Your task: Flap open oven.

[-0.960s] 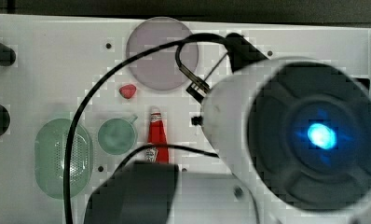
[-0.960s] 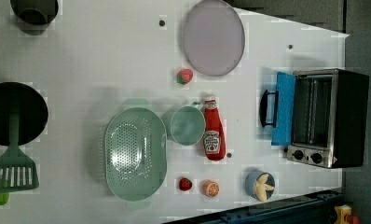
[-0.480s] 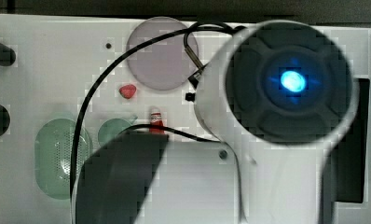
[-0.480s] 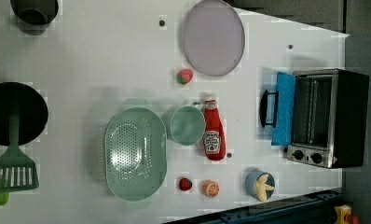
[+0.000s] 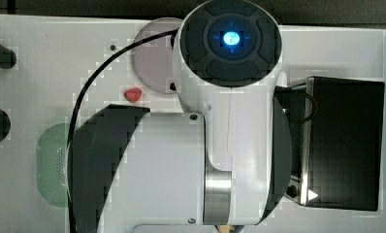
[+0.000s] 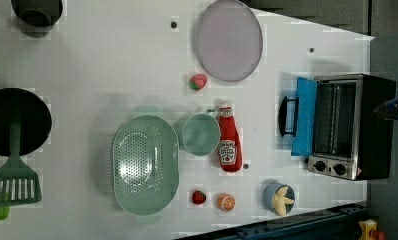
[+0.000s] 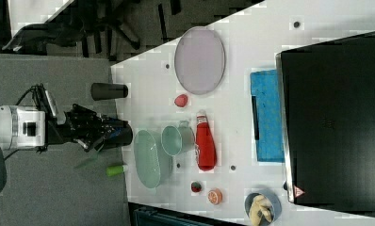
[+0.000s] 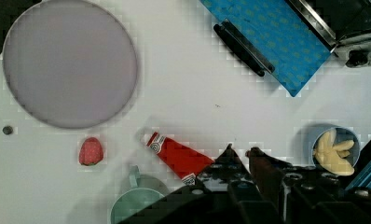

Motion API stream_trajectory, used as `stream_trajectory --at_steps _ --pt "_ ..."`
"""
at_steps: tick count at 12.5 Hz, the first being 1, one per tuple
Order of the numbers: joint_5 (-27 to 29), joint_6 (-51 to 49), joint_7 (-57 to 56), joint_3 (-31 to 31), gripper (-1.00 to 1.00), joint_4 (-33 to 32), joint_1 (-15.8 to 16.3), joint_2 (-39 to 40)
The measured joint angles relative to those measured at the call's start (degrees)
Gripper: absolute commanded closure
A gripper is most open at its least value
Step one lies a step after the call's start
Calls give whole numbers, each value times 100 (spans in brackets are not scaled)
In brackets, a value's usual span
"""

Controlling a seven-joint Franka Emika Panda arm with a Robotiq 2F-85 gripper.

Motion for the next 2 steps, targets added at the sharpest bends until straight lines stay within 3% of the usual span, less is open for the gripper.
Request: stream_trajectory --at_steps 2 --pt "32 -1 20 -36 65 0 2 -39"
